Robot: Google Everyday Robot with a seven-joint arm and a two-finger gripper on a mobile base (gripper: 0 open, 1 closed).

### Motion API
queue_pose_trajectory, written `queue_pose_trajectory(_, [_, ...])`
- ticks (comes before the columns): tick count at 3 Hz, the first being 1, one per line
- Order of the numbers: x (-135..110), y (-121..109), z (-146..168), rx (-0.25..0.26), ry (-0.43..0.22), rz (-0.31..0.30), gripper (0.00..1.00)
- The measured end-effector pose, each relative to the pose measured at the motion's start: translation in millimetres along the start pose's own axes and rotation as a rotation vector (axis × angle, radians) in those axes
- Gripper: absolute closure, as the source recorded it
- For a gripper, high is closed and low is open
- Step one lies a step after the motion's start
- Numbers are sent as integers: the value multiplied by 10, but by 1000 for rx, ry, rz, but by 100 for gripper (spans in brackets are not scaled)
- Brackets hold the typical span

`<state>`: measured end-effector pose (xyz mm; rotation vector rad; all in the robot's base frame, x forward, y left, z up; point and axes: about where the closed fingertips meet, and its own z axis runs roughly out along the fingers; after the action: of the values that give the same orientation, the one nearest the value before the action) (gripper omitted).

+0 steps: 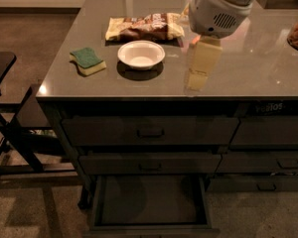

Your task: Place sponge into bottom drawer

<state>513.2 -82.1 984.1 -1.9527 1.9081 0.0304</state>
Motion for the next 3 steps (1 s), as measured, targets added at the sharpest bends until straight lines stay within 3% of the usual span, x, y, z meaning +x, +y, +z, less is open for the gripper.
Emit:
queue_pose_trajectory(1, [-24, -31, 20, 7, -13, -4, 0])
queue_pose_trajectory(3, [-492, -681, 419, 8, -115, -84, 0])
